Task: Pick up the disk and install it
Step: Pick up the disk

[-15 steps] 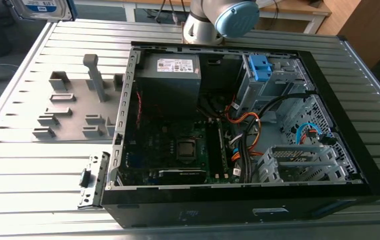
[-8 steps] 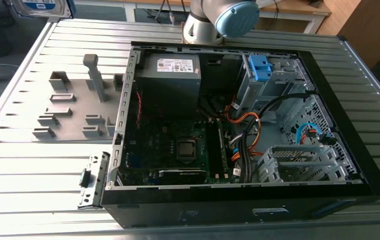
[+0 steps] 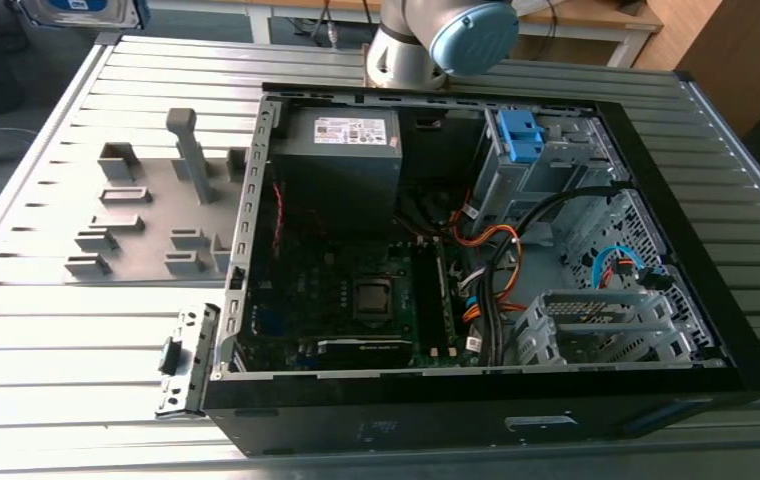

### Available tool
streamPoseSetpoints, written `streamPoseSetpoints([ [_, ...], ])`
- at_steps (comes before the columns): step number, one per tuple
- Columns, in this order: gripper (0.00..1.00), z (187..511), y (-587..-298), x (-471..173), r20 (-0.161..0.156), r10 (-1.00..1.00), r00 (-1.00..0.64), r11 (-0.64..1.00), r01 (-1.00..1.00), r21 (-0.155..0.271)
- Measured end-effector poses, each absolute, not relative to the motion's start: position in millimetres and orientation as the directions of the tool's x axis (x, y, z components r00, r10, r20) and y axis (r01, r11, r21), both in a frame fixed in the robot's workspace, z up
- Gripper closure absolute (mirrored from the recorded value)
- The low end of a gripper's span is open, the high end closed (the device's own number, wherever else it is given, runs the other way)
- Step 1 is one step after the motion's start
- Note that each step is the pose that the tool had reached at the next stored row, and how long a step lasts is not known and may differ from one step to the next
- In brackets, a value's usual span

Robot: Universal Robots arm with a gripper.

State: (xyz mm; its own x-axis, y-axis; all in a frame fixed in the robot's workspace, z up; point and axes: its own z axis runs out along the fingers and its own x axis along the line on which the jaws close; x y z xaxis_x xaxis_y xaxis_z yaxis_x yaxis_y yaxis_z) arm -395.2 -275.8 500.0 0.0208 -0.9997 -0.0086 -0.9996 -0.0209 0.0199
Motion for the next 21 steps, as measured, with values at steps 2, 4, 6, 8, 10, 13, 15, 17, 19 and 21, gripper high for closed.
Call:
streamPoseSetpoints([
  [2, 0.64, 502.6, -275.8, -395.2, -0.009, -1.000, 0.021, -0.021, -1.000, 0.020],
  [4, 0.64, 504.7, -275.8, -395.2, -0.009, -1.000, 0.021, -0.021, -1.000, 0.020],
  [6, 0.64, 504.9, -275.8, -395.2, -0.009, -1.000, 0.021, -0.021, -1.000, 0.020],
  [8, 0.64, 505.0, -275.8, -395.2, -0.009, -1.000, 0.021, -0.021, -1.000, 0.020],
  [10, 0.64, 505.0, -275.8, -395.2, -0.009, -1.000, 0.021, -0.021, -1.000, 0.020],
  [13, 0.64, 505.0, -275.7, -394.8, -0.009, -1.000, 0.021, -0.021, -1.000, 0.020],
  [15, 0.64, 505.0, -275.8, -393.8, -0.009, -1.000, 0.021, -0.021, -1.000, 0.020],
  [17, 0.64, 505.0, -275.8, -392.2, -0.009, -1.000, 0.021, -0.021, -1.000, 0.020],
  [19, 0.64, 505.0, -275.8, -390.5, -0.009, -1.000, 0.021, -0.021, -1.000, 0.020],
  [21, 0.64, 505.0, -275.8, -388.4, -0.009, -1.000, 0.021, -0.021, -1.000, 0.020],
])
